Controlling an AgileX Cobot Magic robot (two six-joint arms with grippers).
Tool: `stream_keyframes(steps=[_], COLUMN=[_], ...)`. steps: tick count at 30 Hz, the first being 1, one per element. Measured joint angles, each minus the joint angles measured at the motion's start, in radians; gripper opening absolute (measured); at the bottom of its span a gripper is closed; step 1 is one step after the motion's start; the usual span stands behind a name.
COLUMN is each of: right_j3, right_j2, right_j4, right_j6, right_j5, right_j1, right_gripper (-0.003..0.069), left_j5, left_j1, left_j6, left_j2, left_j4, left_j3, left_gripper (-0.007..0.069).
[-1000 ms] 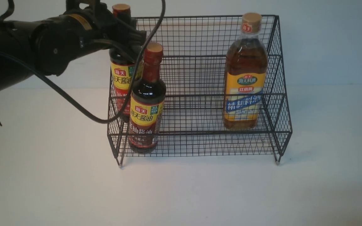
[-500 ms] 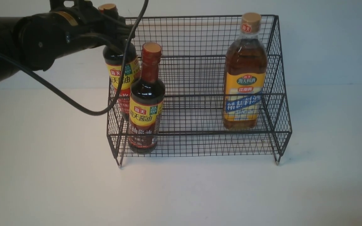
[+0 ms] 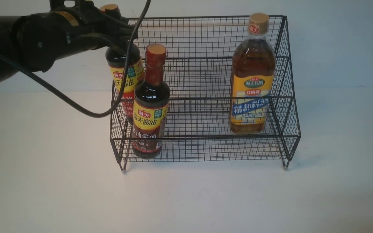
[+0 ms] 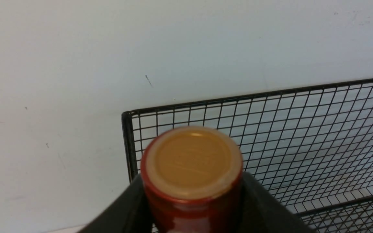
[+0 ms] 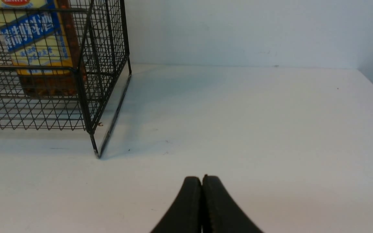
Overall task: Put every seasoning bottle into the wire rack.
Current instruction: Use the left arm to put the condiment bottle back on the shelf
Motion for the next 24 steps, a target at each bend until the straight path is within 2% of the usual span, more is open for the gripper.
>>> stream_keyframes(steps=[15,24], right_j3=[0.0,0.0], right_j2=[0.0,0.0], right_j4=[0.0,0.0], right_j6=[0.0,0.0], right_j5=[0.0,0.0], right_j1=[0.0,0.0], right_gripper=[-0.001,-0.001], left_j5=[0.021,0.018], left_j1=[0.0,0.015], left_j6=[-0.008,-0.011], left_j2=[0.0,-0.004], left_j4=[0.001,0.034], left_j3=[-0.006,-0.009], left_gripper=[0.0289,0.0347])
